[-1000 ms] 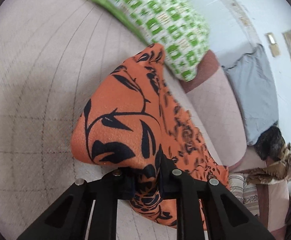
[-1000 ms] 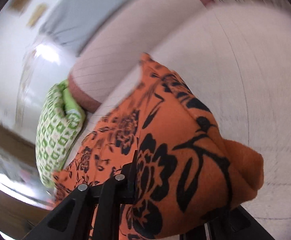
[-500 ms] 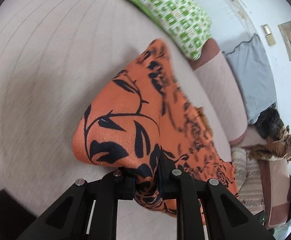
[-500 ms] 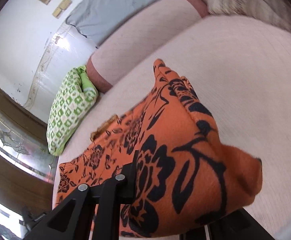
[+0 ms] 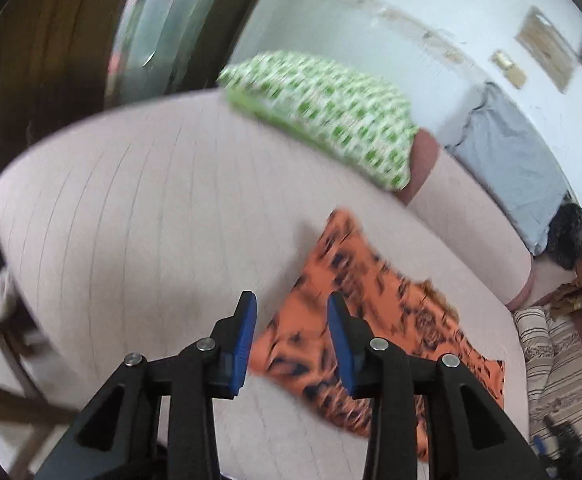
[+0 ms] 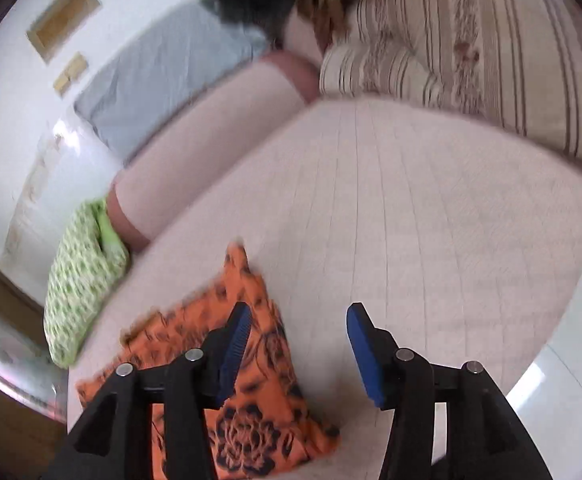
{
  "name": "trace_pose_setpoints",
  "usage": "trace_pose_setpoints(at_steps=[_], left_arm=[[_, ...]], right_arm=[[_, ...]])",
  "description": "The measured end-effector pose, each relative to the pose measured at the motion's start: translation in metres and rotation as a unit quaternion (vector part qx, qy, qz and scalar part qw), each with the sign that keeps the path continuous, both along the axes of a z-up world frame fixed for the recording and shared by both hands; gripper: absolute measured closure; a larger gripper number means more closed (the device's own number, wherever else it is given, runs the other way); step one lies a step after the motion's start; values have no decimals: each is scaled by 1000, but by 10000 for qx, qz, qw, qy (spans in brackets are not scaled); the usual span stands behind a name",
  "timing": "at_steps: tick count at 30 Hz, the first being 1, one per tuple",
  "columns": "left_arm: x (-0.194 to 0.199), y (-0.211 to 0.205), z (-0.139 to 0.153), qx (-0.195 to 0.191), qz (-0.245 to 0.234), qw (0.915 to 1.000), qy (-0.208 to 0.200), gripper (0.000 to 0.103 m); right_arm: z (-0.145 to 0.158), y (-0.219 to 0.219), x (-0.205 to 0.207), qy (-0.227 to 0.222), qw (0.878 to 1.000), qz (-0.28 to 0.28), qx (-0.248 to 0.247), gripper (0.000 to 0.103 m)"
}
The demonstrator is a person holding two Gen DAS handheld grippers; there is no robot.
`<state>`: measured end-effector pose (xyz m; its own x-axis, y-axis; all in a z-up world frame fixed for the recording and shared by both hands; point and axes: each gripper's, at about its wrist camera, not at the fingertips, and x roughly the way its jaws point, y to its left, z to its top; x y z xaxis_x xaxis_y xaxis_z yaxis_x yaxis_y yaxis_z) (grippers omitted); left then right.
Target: Fold small clothes
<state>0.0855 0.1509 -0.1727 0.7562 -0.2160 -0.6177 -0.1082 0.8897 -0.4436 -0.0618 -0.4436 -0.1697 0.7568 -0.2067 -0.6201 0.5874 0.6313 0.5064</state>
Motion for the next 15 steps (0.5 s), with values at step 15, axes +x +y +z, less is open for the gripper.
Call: trace_pose_setpoints(at_steps=[15], left_arm=[[91,-58,-79,962,-694,9865,1128,40]], right_arm=[[-72,34,115,600,9796,1543,1143,44]])
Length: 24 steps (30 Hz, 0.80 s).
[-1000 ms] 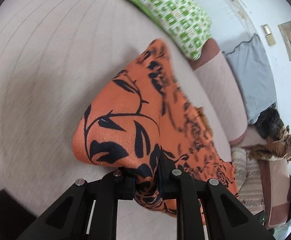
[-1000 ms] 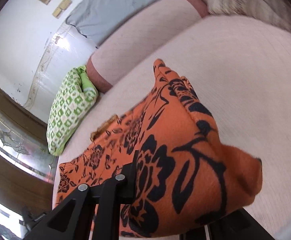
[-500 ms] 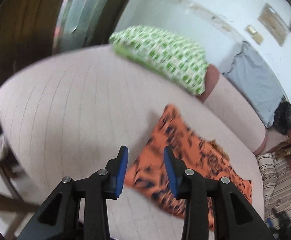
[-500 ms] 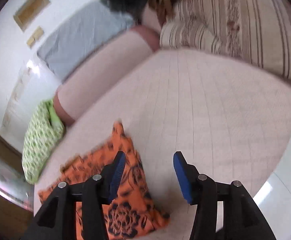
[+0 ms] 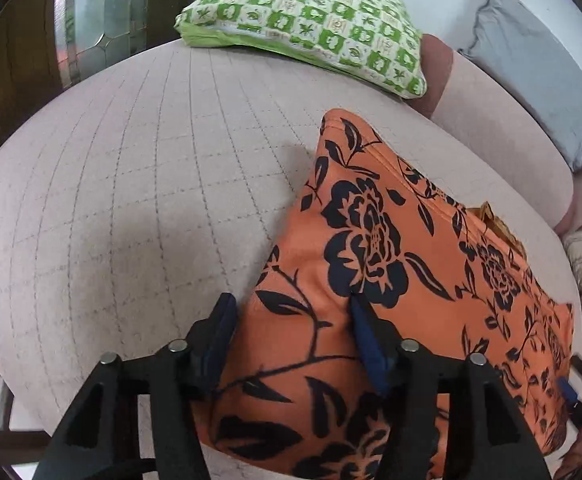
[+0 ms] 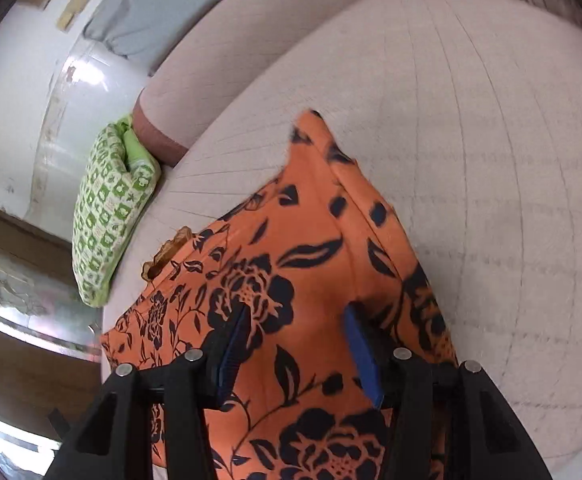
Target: Fold small clothes
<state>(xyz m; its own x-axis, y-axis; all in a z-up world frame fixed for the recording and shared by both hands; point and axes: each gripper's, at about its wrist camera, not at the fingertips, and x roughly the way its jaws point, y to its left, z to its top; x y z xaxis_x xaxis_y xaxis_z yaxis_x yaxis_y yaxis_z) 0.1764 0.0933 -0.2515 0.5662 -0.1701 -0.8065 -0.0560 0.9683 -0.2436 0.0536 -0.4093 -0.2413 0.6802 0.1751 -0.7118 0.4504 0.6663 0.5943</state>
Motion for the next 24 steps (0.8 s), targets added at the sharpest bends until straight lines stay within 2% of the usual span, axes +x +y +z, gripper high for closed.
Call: trace_pose_setpoints(at_steps=[3,5,7,9,12,16,20,23,24], left_arm=[[-5,8,4,-178,-20,9998,-95,40],[-12,10,11,-58,-65,9996,-277,40],[-21,6,20,290,-90,9981,-545,40],[-32,-2,29,795,-209,9929,-862,35],[-41,-10,33,1214,-393,9865,-1031,33],[-39,-19,27,1642,-547,9808,-903,33],[-38,-20,27,1714,-591,9789,-942,33],[-38,-18,27,1684,-594,9795,-929,33],[-38,-18,27,1684,-590,9796,-920,33]], right_arm=[[2,3,-6,-77,10000,25,-7,43],[10,5,-16,-329,9994,52,44,43],[23,9,-28,-710,9974,112,-80,43],[37,18,-36,-1025,9941,215,-278,43],[50,39,-36,-1309,9887,632,-378,43],[53,79,-26,-1211,9828,1271,-573,43],[44,119,-16,-1085,9753,1836,-580,45],[24,145,-6,-665,9704,2206,-721,45],[10,152,1,-315,9689,2339,-744,45]])
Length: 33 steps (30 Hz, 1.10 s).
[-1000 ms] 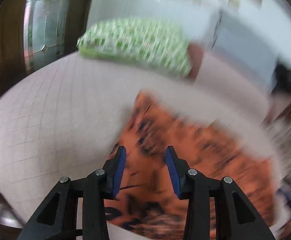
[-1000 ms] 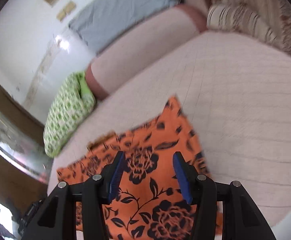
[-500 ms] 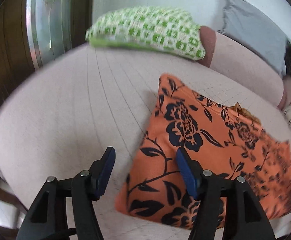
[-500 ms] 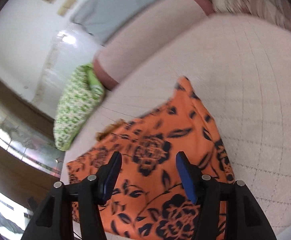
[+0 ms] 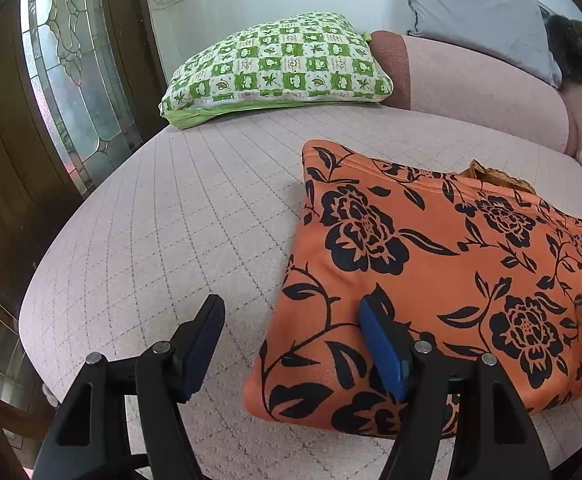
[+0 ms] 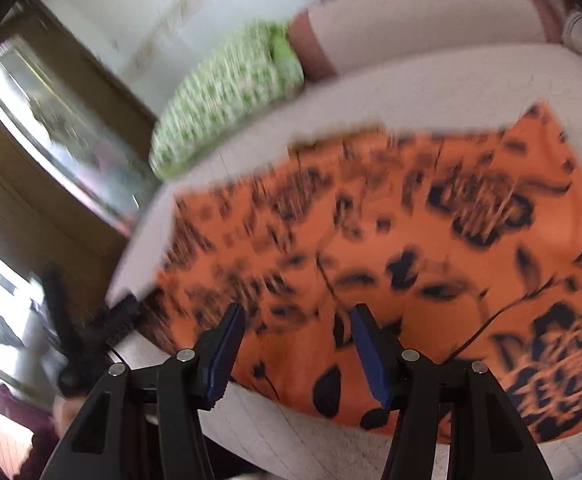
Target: Fold small clothes
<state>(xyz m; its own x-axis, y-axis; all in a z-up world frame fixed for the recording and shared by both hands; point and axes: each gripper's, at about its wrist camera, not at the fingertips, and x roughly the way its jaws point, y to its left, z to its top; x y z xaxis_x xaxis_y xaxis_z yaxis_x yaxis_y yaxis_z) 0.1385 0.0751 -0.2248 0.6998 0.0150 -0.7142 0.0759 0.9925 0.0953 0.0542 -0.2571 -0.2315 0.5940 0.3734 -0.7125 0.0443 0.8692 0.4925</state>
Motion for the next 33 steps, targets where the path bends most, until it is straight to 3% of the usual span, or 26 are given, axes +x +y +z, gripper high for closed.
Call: trace_pose_setpoints(at_steps=[1,5,14,17,20,22,25,33], left_arm=[[1,0,0,2,10,10000,15,33],[4,-2,-1,50,18,10000,26,33],[4,-6,-2,148,-14,9999,6,33],[4,-6,-2,187,-30,9998,-9,33],[3,-6,-2,219,-65,9997,-26,32],[3,-6,-2,238,-79,9997,-30,31],[4,-6,-3,253,-55,9997,-20,29],[11,-8,-5,149,-23,9998,119,27]], right_arm=[[-11,4,6,260,9996,67,-94,45],[-13,15,8,185,9988,224,-406,44],[-12,-10,3,240,9984,110,491,44],[0,-23,-4,-11,9980,-64,633,44],[20,-54,-20,-512,9951,-568,630,44],[24,-86,-30,-601,9894,-1087,756,44],[17,-137,-39,-405,9771,-1912,839,42],[-14,-209,-23,125,9590,-2607,1102,36]])
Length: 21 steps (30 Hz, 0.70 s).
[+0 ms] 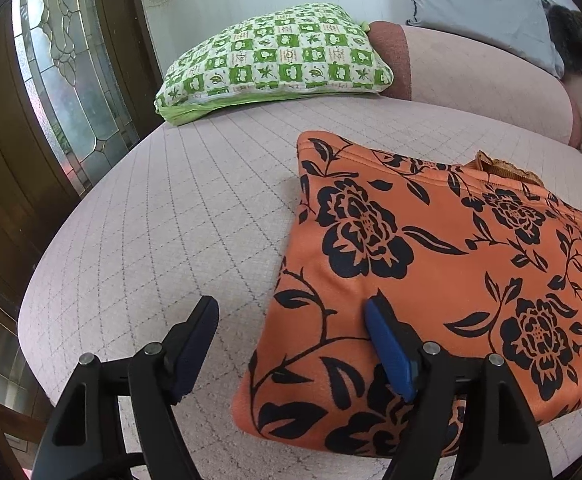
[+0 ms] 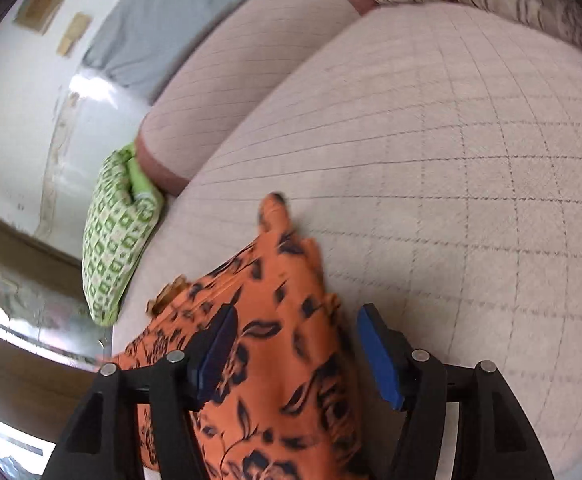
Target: Fold small clothes
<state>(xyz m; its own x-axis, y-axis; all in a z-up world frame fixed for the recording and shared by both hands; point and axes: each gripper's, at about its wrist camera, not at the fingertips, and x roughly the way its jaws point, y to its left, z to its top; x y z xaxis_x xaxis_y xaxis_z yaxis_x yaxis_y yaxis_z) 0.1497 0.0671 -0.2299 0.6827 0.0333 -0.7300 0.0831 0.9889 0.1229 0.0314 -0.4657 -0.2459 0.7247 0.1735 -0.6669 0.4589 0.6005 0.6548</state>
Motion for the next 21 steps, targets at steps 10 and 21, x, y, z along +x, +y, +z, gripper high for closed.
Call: trace_pose_setpoints(at_steps=[10,21], left_arm=[[4,-11,-4,161,-98,9998,5,26],[5,-7,-3,-191,-185,9996,70,23]], right_arm=[[-42,1,66,154,9943,879,577,37],[32,26,86,-535,9905,896,-894,86]])
